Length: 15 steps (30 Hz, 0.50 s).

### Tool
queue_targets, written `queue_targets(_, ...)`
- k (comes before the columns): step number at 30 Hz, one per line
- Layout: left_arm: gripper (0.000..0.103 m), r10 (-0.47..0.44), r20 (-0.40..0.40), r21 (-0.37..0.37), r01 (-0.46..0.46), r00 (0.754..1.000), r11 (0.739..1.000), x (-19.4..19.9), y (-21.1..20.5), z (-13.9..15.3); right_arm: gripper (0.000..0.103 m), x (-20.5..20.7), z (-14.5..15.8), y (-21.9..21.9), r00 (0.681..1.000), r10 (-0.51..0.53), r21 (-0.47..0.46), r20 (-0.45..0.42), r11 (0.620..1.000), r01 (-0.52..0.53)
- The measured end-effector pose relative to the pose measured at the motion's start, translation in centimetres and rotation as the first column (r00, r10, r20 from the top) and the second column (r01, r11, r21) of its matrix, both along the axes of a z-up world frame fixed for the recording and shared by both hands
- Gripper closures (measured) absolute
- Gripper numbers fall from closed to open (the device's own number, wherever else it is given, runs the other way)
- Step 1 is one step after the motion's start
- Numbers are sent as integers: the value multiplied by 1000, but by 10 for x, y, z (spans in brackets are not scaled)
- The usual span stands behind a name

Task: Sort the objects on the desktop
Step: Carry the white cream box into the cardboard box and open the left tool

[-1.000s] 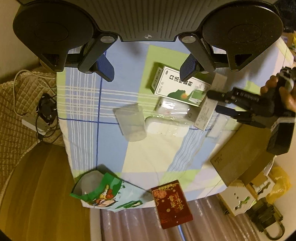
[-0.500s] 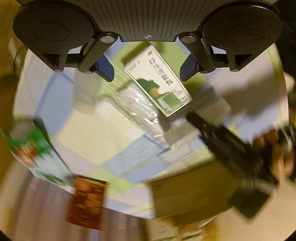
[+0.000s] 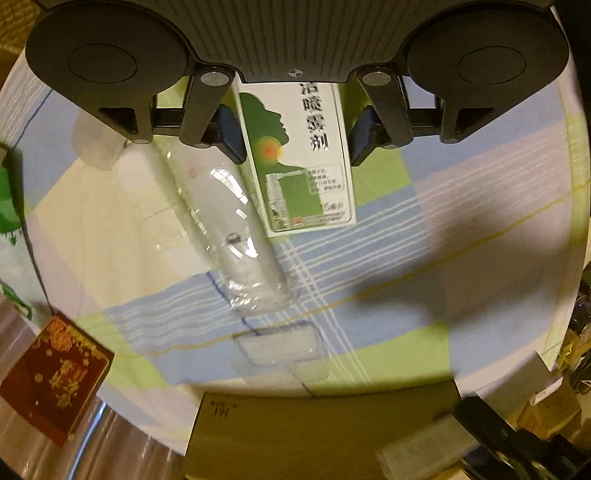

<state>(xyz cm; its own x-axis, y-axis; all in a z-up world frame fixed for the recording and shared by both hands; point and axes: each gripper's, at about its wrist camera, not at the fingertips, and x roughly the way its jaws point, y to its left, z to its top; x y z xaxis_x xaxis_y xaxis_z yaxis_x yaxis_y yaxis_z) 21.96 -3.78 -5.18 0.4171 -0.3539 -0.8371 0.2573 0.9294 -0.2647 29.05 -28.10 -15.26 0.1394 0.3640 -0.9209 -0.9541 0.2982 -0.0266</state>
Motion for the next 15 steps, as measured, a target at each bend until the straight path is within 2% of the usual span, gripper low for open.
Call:
queue_targets(3, 70, -1, 20, 23, 0, 1000, 1000, -13, 15, 14, 48, -3, 2, 6, 995, -94, -25, -28, 995, 94)
queue_targets(6, 70, -18, 57, 50, 15, 998, 999, -19, 39, 34, 48, -2, 7, 9, 963, -251, -21, -99, 968, 250)
queue_targets(9, 70, -39, 98, 88, 30, 994, 996, -16, 67, 55, 48, 3, 19, 9, 890, -403, 18, -213, 909, 416)
queue_targets(15, 70, -83, 134, 211, 53, 988, 976, 22, 132, 74, 48, 12, 46, 29, 704, -595, 83, -388, 738, 669)
